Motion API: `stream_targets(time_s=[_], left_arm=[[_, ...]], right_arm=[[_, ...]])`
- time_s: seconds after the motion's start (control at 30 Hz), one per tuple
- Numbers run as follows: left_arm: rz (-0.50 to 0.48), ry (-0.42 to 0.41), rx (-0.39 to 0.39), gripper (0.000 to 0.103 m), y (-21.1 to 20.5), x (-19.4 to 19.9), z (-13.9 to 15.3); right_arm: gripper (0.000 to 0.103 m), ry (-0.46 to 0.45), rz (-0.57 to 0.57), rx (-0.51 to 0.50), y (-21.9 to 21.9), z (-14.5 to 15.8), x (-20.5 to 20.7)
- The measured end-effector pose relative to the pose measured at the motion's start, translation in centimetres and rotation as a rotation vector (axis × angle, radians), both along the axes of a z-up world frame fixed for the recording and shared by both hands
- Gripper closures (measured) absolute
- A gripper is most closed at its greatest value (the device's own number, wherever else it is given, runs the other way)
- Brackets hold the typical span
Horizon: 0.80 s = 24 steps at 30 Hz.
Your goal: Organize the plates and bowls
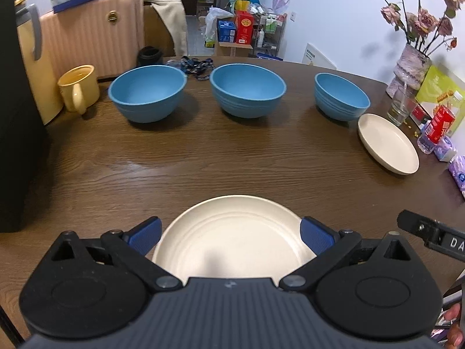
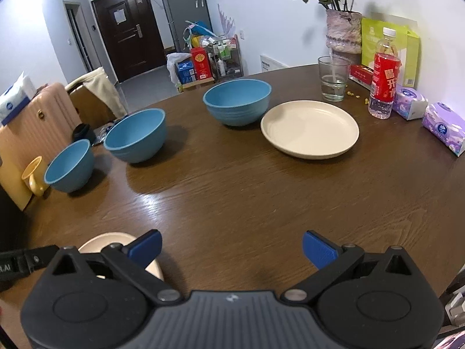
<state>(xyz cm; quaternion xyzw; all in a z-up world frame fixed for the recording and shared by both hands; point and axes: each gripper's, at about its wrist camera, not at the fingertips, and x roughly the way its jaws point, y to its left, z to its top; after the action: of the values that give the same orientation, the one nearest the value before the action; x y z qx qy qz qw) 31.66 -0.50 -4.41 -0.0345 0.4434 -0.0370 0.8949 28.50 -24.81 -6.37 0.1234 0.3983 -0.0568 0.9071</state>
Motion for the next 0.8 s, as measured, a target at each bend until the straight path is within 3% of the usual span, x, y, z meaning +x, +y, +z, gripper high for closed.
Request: stream_targets(time_s=[0.8], left_arm=[[-0.052, 0.007, 0.006, 0.000, -9.1, 4.4, 1.4]], right_arm=[[0.000, 0.011, -0.041, 0.022, -8.2, 0.1, 3.5]])
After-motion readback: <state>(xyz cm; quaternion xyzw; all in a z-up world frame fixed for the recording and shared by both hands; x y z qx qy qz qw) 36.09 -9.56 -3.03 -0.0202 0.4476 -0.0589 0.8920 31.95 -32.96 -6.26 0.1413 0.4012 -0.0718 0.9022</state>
